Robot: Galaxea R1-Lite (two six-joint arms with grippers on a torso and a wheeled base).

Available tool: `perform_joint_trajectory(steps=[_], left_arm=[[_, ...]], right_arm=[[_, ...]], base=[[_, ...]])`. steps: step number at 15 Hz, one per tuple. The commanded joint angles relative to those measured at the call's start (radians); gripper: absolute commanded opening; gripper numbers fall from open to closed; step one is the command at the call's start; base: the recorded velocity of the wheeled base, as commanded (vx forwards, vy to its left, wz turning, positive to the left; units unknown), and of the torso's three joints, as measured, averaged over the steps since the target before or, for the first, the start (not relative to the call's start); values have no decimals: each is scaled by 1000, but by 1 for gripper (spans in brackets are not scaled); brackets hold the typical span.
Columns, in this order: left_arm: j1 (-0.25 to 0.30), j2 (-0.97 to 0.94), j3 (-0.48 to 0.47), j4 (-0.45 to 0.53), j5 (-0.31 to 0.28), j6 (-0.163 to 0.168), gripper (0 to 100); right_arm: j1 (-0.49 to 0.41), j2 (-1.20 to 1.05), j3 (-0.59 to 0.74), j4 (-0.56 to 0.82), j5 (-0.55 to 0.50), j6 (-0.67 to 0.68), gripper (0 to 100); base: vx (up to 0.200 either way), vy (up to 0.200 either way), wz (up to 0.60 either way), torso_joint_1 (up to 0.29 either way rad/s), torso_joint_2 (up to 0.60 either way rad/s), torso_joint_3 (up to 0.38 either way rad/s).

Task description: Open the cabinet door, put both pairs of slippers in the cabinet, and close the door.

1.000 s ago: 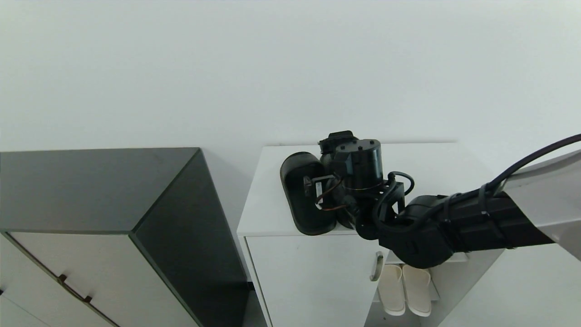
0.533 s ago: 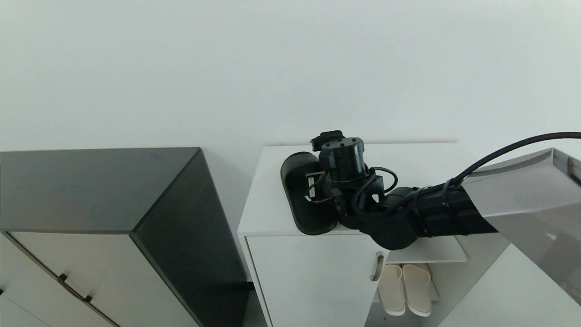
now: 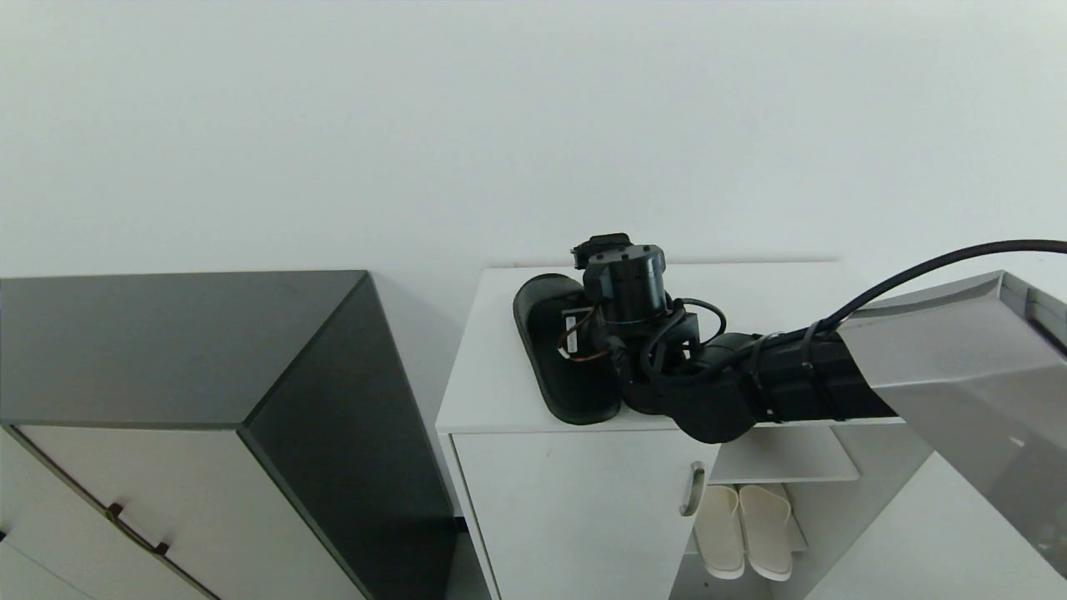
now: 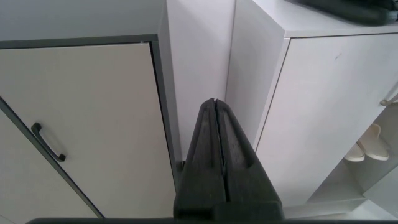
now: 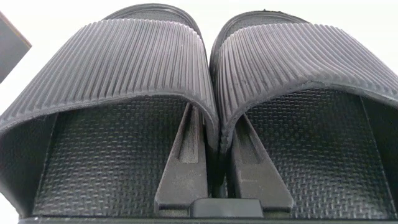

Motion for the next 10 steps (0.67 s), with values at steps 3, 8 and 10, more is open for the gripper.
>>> perform_joint_trajectory(steps=[3,8,10], left_arm=[[0,0,0,0,-1,0,0],[0,0,0,0,-1,0,0],[0,2,0,0,-1,0,0]], right_arm=[[34,-207,230,-43,2,2,0],[100,-475,680,-224,29,0,0],[123,-558,772,-236,29,0,0]], base=[[0,0,0,0,0,0],[0,0,0,0,0,0],[0,0,0,0,0,0]])
